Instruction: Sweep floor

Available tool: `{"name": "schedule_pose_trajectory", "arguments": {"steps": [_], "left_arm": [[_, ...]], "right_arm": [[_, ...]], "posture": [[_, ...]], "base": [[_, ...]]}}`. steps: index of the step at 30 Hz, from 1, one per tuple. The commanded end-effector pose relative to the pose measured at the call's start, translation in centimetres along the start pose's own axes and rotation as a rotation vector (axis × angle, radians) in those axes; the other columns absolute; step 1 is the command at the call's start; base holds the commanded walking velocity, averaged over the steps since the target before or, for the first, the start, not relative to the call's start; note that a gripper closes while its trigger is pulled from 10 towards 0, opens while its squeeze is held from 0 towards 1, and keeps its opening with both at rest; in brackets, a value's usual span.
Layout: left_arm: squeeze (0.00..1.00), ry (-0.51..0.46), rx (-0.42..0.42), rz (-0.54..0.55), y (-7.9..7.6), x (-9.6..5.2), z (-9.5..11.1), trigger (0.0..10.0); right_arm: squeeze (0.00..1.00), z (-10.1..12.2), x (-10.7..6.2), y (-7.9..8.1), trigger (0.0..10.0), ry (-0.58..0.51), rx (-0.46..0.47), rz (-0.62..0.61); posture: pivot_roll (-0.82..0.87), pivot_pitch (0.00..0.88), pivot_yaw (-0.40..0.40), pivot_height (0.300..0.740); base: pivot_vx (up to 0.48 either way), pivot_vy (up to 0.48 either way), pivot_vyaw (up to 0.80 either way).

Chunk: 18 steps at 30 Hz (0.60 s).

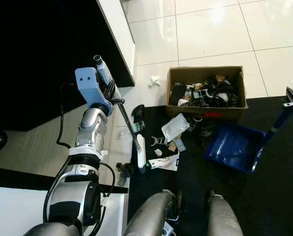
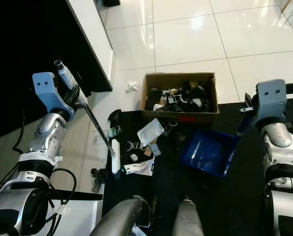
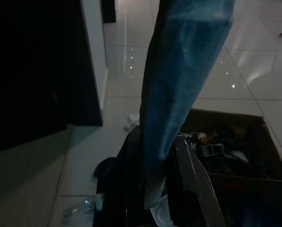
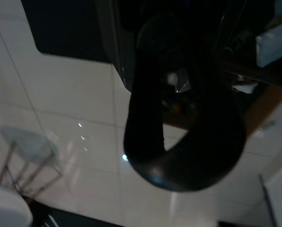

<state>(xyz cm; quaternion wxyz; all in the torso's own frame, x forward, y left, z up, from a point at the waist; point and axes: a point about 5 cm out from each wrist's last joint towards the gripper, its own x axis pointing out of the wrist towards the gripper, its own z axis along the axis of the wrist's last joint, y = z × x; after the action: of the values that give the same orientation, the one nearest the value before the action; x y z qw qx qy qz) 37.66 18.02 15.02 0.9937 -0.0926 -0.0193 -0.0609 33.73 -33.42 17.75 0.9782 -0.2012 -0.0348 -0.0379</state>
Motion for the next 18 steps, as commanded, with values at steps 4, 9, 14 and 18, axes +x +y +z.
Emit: {"name": "schedule_pose_trajectory", "arguments": {"steps": [4,9,14,18], "left_arm": [[0.00,-0.009,0.012,0.013,0.9,-0.4,0.4,10.0],[0.00,-0.011,0.024,0.018,1.4,-0.7,0.7,10.0],[0.00,-0.009,0.036,0.016,1.8,-0.9,0.8,10.0],[0.00,-0.010,0.038,0.016,1.9,-1.0,0.9,10.0]], "right_arm": [[0.00,0.9,0.8,0.5,10.0,-0.022,-0.002,-0.006],[0.00,1.6,1.5,1.0,10.0,-0.054,0.088,0.008],[0.00,2.2,2.0,1.9,10.0,-0.088,0.152,0.060],[0.00,2.6,2.1,2.1,10.0,-0.108,0.151,0.075]], "posture": [[0.04,0.292,0.229,0.740],[0.06,0.298,0.236,0.740],[0.08,0.307,0.246,0.740],[0.08,0.308,0.248,0.740]], "base": [[0.000,0.000,0.00],[0.000,0.000,0.00],[0.000,0.000,0.00],[0.000,0.000,0.00]]}}
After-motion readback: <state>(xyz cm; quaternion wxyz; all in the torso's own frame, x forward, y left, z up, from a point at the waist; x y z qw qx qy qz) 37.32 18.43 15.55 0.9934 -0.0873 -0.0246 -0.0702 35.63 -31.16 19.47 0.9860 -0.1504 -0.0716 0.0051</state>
